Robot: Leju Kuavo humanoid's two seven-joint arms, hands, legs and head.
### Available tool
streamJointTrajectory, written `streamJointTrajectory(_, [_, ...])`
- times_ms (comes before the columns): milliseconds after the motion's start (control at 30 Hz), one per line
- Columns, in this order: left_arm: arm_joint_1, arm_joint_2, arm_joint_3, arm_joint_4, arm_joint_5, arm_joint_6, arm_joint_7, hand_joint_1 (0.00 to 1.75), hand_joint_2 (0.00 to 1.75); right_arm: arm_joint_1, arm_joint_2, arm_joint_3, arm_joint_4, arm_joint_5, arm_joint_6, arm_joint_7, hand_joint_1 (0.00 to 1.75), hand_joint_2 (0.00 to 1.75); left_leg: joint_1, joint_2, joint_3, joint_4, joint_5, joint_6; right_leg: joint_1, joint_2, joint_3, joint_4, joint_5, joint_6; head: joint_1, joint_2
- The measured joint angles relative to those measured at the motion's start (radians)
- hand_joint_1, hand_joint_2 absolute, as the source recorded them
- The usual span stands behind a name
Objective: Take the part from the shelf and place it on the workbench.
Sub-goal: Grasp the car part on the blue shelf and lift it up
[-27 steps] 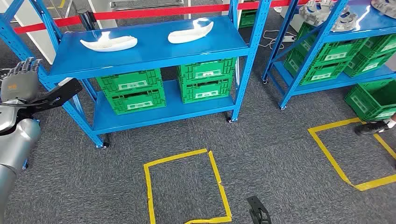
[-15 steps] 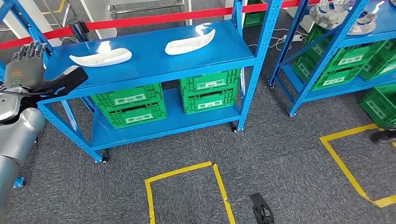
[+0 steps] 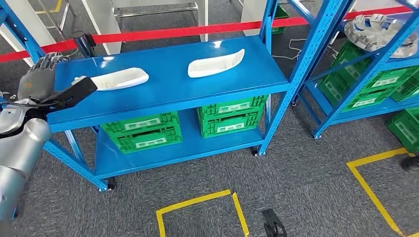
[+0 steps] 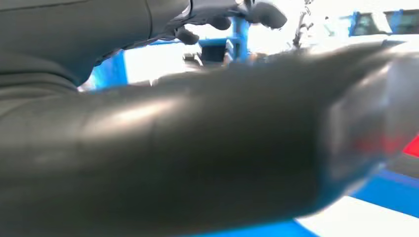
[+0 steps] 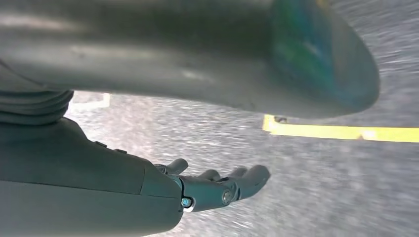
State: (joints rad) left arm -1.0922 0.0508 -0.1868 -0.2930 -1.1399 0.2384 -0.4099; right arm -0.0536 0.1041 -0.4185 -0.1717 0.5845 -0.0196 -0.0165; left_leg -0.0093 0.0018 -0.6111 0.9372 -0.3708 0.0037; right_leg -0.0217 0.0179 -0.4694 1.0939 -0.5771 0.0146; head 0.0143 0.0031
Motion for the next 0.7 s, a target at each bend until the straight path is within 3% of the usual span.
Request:
streamJointTrajectory(67, [0.039,-0.010,0.000,-0.006,0.090,-0.063,-0.081,0.00,0.00,-0.001,0.001,-0.002,0.000,0.003,0.000,-0.001,0.00,0.00,0.003,-0.004,0.097,-0.039,-0.046,0.013,0.006,-0.011,-0.113,0.156,-0.054,0.009,0.010,0.000])
streamJointTrajectory(100, [0.050,-0.015,0.000,-0.010,0.108,-0.081,-0.094,0.00,0.00,0.002,0.000,-0.002,0.000,0.004,0.000,-0.001,0.00,0.00,0.004,-0.007,0.121,-0.045,-0.060,0.013,0.008,-0.011,-0.144,0.154,-0.101,0.009,0.012,0.000])
streamJointTrajectory(133, [0.052,-0.021,0.000,-0.016,0.124,-0.094,-0.103,0.00,0.00,0.003,0.000,-0.002,0.000,0.006,0.001,-0.001,0.00,0.00,0.004,-0.012,0.141,-0.048,-0.074,0.013,0.009,-0.011,-0.171,0.132,-0.127,0.008,0.014,0.000])
streamJointTrajectory(167, [0.049,-0.025,0.000,-0.022,0.140,-0.107,-0.108,0.00,0.00,0.004,0.000,-0.002,0.000,0.008,0.001,-0.001,0.00,0.00,0.005,-0.016,0.159,-0.049,-0.089,0.011,0.010,-0.011,-0.192,0.090,-0.113,0.005,0.016,0.000])
streamJointTrajectory(200, [0.045,-0.028,0.000,-0.028,0.156,-0.119,-0.111,0.00,0.00,0.005,-0.001,-0.002,0.000,0.011,0.002,-0.001,0.00,0.00,0.004,-0.018,0.174,-0.049,-0.106,0.008,0.010,-0.012,-0.206,0.030,-0.042,0.001,0.019,0.000])
streamJointTrajectory(267, [0.045,-0.032,0.000,-0.034,0.186,-0.142,-0.116,0.00,0.00,0.009,-0.001,-0.002,0.001,0.017,0.005,0.001,0.00,0.00,-0.002,-0.021,0.203,-0.042,-0.144,0.000,0.013,-0.013,-0.220,-0.093,0.157,-0.009,0.020,0.000])
streamJointTrajectory(300, [0.047,-0.032,0.000,-0.040,0.199,-0.150,-0.119,0.00,0.00,0.010,-0.001,-0.002,0.002,0.020,0.006,0.003,0.00,0.00,-0.006,-0.023,0.213,-0.038,-0.165,-0.003,0.013,-0.014,-0.221,-0.127,0.227,-0.014,0.017,0.000])
streamJointTrajectory(333, [0.045,-0.032,0.000,-0.048,0.209,-0.155,-0.121,0.00,0.00,0.010,0.000,-0.002,0.002,0.022,0.007,0.005,0.00,0.00,-0.009,-0.024,0.224,-0.027,-0.179,-0.006,0.014,-0.014,-0.220,-0.139,0.250,-0.018,0.015,0.000])
streamJointTrajectory(367, [0.039,-0.031,0.000,-0.059,0.218,-0.159,-0.124,0.00,0.00,0.005,0.000,-0.002,0.002,0.023,0.007,0.006,0.00,0.00,-0.011,-0.025,0.224,-0.012,-0.188,-0.009,0.013,-0.015,-0.214,-0.132,0.245,-0.025,0.012,0.000])
streamJointTrajectory(433, [0.022,-0.027,-0.001,-0.079,0.233,-0.163,-0.127,0.00,0.00,-0.004,0.001,-0.002,0.001,0.025,0.008,0.007,0.00,0.00,-0.007,-0.020,0.205,0.059,-0.188,-0.017,0.012,-0.014,-0.199,-0.121,0.221,-0.039,0.009,0.000])
streamJointTrajectory(467, [0.017,-0.025,-0.002,-0.086,0.241,-0.165,-0.127,0.00,0.00,-0.010,0.001,-0.002,0.001,0.026,0.008,0.007,0.00,0.00,-0.005,-0.017,0.173,0.118,-0.192,-0.023,0.011,-0.013,-0.187,-0.117,0.210,-0.047,0.007,0.000])
streamJointTrajectory(533, [0.018,-0.021,-0.006,-0.093,0.257,-0.171,-0.125,0.00,0.00,-0.015,0.000,-0.002,0.001,0.029,0.009,0.008,0.00,0.00,0.000,-0.011,0.085,0.253,-0.237,-0.036,0.010,-0.012,-0.161,-0.116,0.186,-0.055,0.004,0.000])
streamJointTrajectory(600, [0.026,-0.016,-0.010,-0.095,0.266,-0.174,-0.123,0.00,0.00,-0.016,0.000,-0.003,0.001,0.030,0.009,0.009,0.00,0.00,0.003,-0.009,0.005,0.327,-0.297,-0.040,0.011,-0.010,-0.132,-0.116,0.162,-0.056,0.004,0.000])
streamJointTrajectory(633, [0.028,-0.014,-0.011,-0.096,0.269,-0.174,-0.123,0.00,0.00,-0.016,0.000,-0.003,0.001,0.031,0.009,0.010,0.00,0.00,0.003,-0.008,-0.016,0.319,-0.301,-0.039,0.011,-0.009,-0.116,-0.116,0.150,-0.055,0.004,0.000])
streamJointTrajectory(667, [0.029,-0.012,-0.012,-0.098,0.271,-0.174,-0.123,0.00,0.00,-0.015,0.000,-0.003,0.001,0.031,0.009,0.012,0.00,0.00,0.003,-0.008,-0.023,0.281,-0.275,-0.035,0.013,-0.009,-0.100,-0.116,0.139,-0.055,0.004,0.000])
streamJointTrajectory(700, [0.030,-0.010,-0.012,-0.099,0.272,-0.174,-0.123,0.00,0.00,-0.015,0.000,-0.003,0.001,0.031,0.009,0.012,0.00,0.00,0.000,-0.008,-0.017,0.219,-0.219,-0.027,0.014,-0.009,-0.085,-0.116,0.128,-0.054,0.004,0.000])
